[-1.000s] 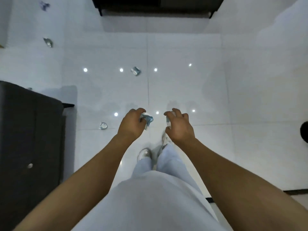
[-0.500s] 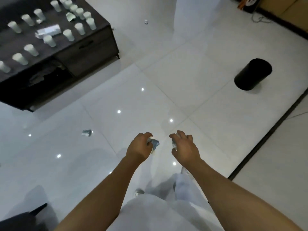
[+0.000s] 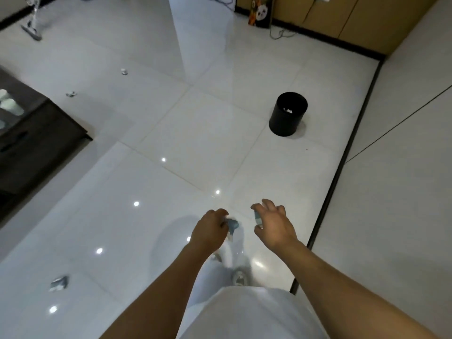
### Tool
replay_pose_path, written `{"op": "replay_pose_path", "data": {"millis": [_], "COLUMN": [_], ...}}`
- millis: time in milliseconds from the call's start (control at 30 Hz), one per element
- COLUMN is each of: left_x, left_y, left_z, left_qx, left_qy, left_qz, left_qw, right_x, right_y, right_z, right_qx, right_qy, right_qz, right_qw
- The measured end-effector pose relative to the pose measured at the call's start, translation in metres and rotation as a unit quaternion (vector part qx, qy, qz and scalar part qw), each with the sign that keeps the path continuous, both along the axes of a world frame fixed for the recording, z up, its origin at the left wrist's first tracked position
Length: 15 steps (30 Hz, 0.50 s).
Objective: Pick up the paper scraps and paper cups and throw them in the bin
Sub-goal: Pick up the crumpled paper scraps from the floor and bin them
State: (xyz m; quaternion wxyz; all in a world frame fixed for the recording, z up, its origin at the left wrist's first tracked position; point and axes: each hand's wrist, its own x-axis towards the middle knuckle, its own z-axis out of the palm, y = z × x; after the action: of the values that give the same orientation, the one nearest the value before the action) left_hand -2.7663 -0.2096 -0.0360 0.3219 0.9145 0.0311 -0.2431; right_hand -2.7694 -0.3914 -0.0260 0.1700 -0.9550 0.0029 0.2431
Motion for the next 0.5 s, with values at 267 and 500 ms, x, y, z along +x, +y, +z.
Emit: {"op": "replay_pose_path", "data": {"millis": [267, 500], "left_x": [0.156, 0.319], "left_y": [-0.074, -0.131], "left_z": [-0.006, -0.002], "left_qx": [-0.005, -0.010], "left_qy": [-0.027, -0.037], "left_qz": [-0.083, -0.124], "left_qw": [0.996, 0.992], "right_x": [0.129, 0.277], "right_y": [-0.071, -0.123], "right_z": [-0.007, -0.005], "right_qx": [0.008, 0.016], "right_qy": [-0.010, -0.017], "right_qz": [-0.081, -0.139], "right_qw": [0.997, 0.990]}}
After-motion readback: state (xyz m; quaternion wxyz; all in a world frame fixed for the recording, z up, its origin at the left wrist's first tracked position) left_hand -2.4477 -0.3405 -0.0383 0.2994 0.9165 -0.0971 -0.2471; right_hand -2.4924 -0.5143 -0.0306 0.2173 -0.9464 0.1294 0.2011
